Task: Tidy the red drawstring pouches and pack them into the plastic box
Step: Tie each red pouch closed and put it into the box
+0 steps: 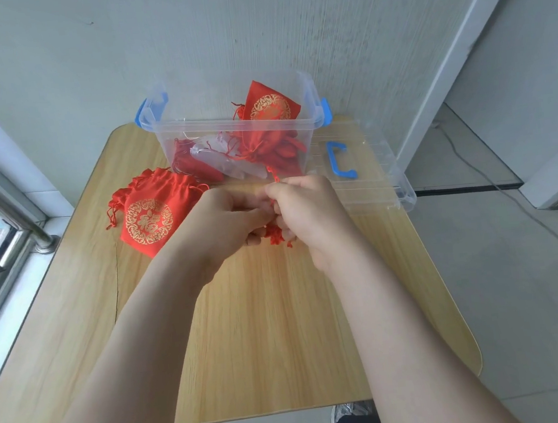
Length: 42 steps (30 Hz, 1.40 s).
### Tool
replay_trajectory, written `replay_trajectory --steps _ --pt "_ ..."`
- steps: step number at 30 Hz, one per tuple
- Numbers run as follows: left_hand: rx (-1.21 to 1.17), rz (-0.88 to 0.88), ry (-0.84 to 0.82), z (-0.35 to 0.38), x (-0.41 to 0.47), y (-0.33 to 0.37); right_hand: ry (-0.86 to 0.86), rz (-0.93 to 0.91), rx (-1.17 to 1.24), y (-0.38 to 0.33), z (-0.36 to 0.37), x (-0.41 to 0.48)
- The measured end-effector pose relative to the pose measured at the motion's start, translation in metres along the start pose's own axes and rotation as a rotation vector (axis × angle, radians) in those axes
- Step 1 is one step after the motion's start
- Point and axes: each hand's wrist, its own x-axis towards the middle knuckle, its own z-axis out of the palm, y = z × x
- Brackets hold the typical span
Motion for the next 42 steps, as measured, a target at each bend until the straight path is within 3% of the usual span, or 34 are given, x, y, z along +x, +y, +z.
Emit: replay_trajectory --steps 6,9,14,22,30,39,42 --pt "-0.093 -0.127 0.067 0.001 0.000 0.001 0.113 0.004 0.074 0.002 0.003 0.003" --pt "-0.049 -0.137 0.065 0.001 0.000 0.004 0.064 -0.002 0.143 0.001 -0.005 0.005" --pt "0.081 -0.097 0.021 0.000 -0.006 0.008 0.003 -0.081 0.103 -0.005 -0.014 0.005" --pt "0.101 0.004 -0.025 0.006 -0.016 0.019 -0.139 -0.083 0.143 -0.008 -0.023 0.004" --pt "0.117 0.018 -0.096 0.005 -0.020 0.024 -0.078 -0.072 0.302 -0.006 -0.022 0.006" --pt "0.069 0.025 -0.074 0.001 -0.013 0.018 -0.017 -0.155 0.015 0.002 -0.019 0.010" --pt "0.058 -0.022 -0.085 -0.001 -0.013 0.016 -0.026 -0.133 0.034 0.001 -0.018 0.010"
